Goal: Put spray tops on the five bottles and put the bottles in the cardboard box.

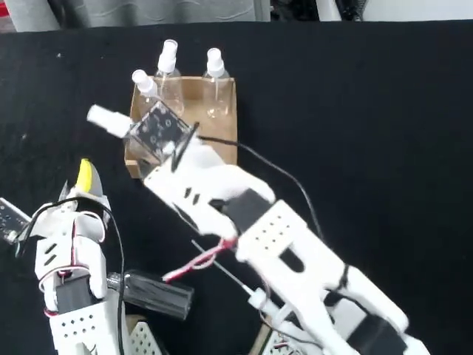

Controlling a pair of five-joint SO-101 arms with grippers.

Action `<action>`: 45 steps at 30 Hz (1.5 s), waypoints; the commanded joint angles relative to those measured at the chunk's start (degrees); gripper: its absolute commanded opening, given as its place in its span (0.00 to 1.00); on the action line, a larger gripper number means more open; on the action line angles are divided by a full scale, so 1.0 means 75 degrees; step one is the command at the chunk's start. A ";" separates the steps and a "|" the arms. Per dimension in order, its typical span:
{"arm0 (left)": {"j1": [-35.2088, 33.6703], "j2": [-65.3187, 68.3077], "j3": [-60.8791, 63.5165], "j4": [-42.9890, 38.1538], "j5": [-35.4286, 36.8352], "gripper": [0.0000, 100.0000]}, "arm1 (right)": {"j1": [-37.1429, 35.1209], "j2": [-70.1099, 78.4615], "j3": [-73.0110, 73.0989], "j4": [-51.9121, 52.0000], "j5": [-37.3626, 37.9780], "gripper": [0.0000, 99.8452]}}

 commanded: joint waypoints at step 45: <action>0.2690 -0.0059 0.0170 -0.1114 -0.0949 0.16 | -0.1266 -0.2772 0.3323 -0.1793 0.0563 0.16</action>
